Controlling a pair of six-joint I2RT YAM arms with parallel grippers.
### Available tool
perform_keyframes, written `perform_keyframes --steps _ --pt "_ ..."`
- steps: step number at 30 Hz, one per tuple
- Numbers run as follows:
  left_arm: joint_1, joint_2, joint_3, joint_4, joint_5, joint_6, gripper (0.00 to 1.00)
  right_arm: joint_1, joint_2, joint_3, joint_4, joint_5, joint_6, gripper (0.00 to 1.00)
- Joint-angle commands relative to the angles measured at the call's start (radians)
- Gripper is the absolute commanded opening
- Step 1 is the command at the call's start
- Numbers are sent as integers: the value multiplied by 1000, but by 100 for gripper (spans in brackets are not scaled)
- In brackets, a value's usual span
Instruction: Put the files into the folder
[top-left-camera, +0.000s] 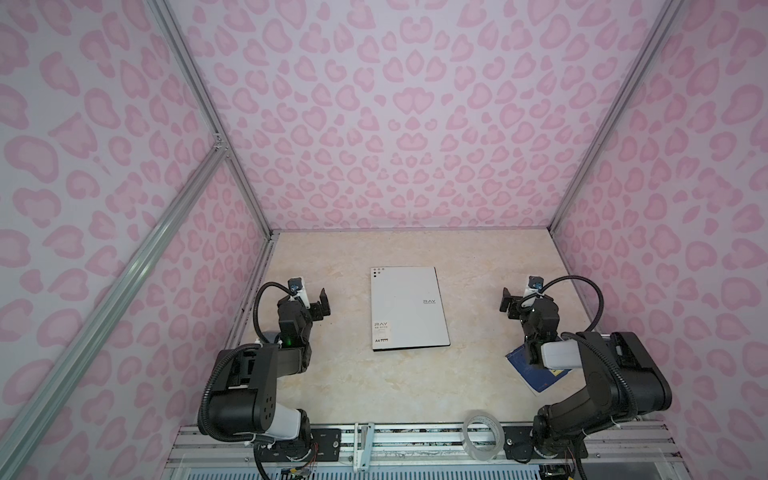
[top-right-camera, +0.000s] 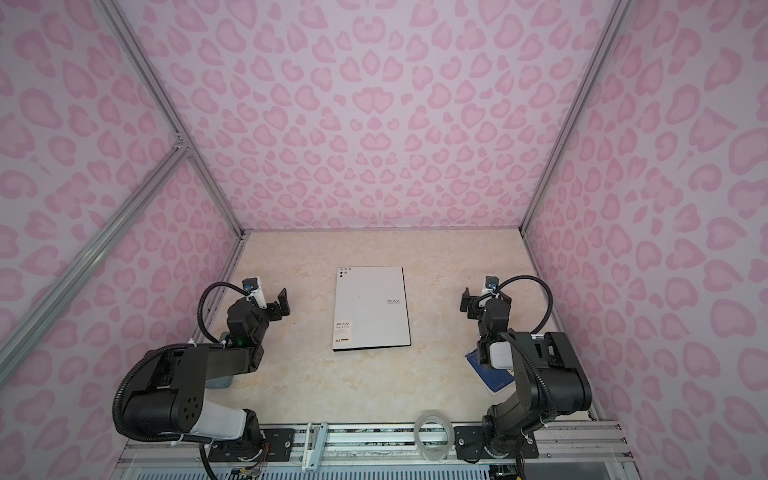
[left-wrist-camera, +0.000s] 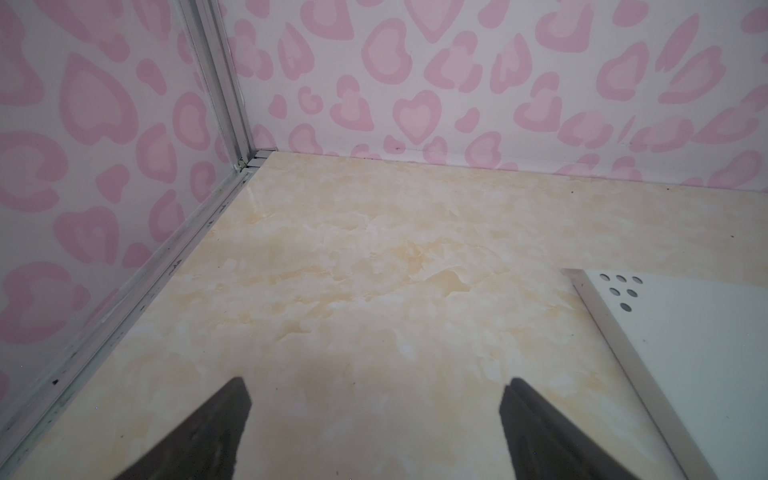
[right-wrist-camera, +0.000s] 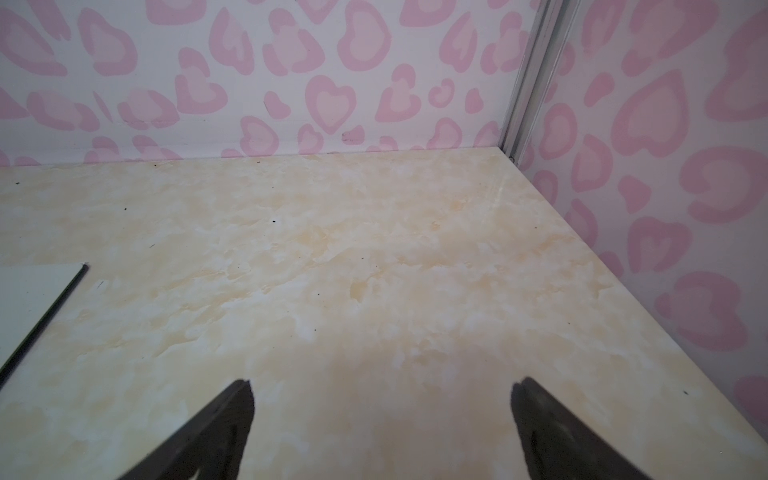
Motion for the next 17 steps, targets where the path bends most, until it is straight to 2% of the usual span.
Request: perform_keyframes --steps 1,17 --pt "0 -1 4 10 -1 6 98 4 5 -4 21 2 -6 99" --pt "-3 0 6 8 -8 9 97 4 3 -3 21 2 -6 99"
